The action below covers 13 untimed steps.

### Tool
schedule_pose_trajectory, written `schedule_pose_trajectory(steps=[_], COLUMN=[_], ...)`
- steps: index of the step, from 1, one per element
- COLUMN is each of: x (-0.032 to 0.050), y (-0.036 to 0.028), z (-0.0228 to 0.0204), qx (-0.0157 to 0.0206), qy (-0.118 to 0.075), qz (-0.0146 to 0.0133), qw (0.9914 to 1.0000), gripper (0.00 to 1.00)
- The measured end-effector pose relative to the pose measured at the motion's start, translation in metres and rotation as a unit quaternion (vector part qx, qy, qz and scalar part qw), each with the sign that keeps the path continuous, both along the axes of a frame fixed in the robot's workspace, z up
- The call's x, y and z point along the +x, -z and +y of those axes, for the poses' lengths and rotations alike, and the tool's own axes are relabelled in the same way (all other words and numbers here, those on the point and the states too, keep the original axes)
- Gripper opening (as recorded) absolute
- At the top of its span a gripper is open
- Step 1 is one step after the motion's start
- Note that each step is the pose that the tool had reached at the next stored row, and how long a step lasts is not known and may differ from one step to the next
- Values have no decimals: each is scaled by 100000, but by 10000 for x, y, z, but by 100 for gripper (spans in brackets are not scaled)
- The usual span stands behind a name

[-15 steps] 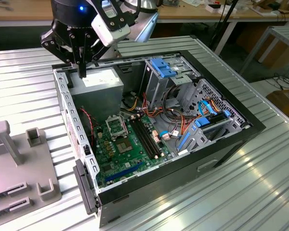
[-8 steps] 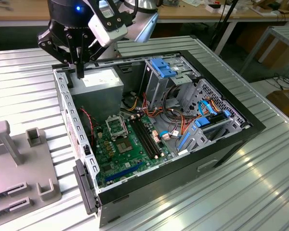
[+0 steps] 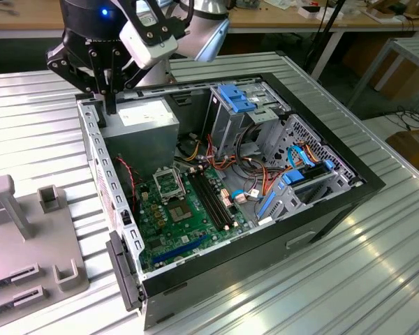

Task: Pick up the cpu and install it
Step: 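Reach for the cpu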

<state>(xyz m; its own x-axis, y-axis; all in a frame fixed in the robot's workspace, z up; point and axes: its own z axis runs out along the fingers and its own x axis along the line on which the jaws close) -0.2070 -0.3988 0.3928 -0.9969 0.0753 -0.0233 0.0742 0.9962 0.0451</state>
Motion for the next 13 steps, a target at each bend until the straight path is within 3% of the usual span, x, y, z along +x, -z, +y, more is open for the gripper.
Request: schedule_pose_trajectory(steps=[13], x=[-110], y=[1], z=[0], qx=[-1], qy=[3], qz=[0], qw=[100000], gripper=[11])
